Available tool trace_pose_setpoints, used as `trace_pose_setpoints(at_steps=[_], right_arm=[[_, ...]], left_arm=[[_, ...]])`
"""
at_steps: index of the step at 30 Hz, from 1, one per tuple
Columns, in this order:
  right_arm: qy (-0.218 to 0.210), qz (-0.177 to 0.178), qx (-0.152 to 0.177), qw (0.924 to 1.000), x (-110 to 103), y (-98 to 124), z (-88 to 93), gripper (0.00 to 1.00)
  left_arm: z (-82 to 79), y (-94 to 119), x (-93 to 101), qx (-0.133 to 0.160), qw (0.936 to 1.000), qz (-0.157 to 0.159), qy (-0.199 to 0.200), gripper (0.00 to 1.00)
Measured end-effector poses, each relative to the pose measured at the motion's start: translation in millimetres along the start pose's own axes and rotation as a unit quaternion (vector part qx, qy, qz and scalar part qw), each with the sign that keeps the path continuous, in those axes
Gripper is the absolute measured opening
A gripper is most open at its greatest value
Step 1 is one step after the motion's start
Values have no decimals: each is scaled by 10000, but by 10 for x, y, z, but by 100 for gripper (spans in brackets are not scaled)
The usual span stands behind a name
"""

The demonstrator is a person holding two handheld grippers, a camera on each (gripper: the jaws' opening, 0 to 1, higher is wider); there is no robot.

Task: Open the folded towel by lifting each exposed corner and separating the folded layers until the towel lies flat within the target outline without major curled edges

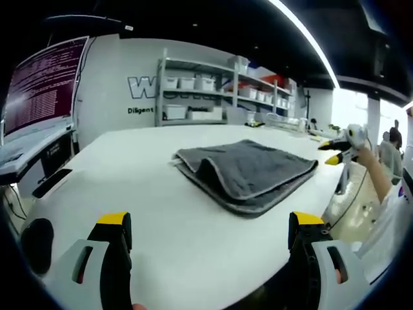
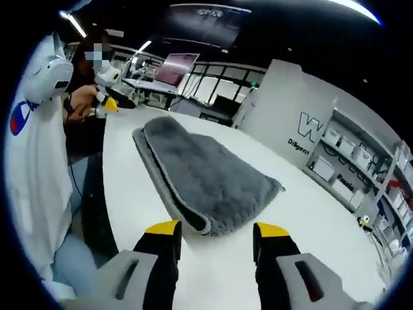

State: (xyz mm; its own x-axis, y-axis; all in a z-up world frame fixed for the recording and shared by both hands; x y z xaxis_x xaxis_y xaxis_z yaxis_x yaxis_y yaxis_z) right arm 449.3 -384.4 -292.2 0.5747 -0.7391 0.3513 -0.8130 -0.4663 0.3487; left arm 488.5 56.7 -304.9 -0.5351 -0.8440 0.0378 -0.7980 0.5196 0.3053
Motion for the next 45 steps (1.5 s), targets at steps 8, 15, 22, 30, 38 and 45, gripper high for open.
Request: trace_pose_setpoints(at_steps=[8,15,22,30,38,45], right_arm=[[-539,171,172,9983,-29,59,-120,69],[-730,329,159,9967,-63,27,-164,81],[-928,426,105,9947,-114,-12,-186,99],[-1021,353,-2,9941,-184,-41,-165,99],[-1047,330,18,9939,-204,-32,-174,99],[-1110,385,59,9931,-195,17,-161,99]], left_arm=[[19,-29,26,-59,10000,65,-38,99],[35,-63,53,-105,9998,131,-52,99],[50,-86,81,-133,9997,185,-58,99],[70,-157,171,-156,9994,317,-33,99],[69,-273,380,-184,9979,605,-100,99],[81,-402,577,-206,9956,899,-153,97]])
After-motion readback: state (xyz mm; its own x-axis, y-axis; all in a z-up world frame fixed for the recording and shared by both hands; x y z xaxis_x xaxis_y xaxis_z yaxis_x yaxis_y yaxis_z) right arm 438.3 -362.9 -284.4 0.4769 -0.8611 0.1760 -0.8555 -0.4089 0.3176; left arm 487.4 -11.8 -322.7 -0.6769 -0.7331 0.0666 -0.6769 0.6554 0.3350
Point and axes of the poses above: the point that each gripper's makers call its tool centre point, and the gripper's own axes: y roughly backward along the fingers, x roughly to its right, z roughly out of its underside, the point moved 1 cm from there along y, roughly backward along the fingers, and after that the axes turned 1 degree about -y, right-handed, at the moved point
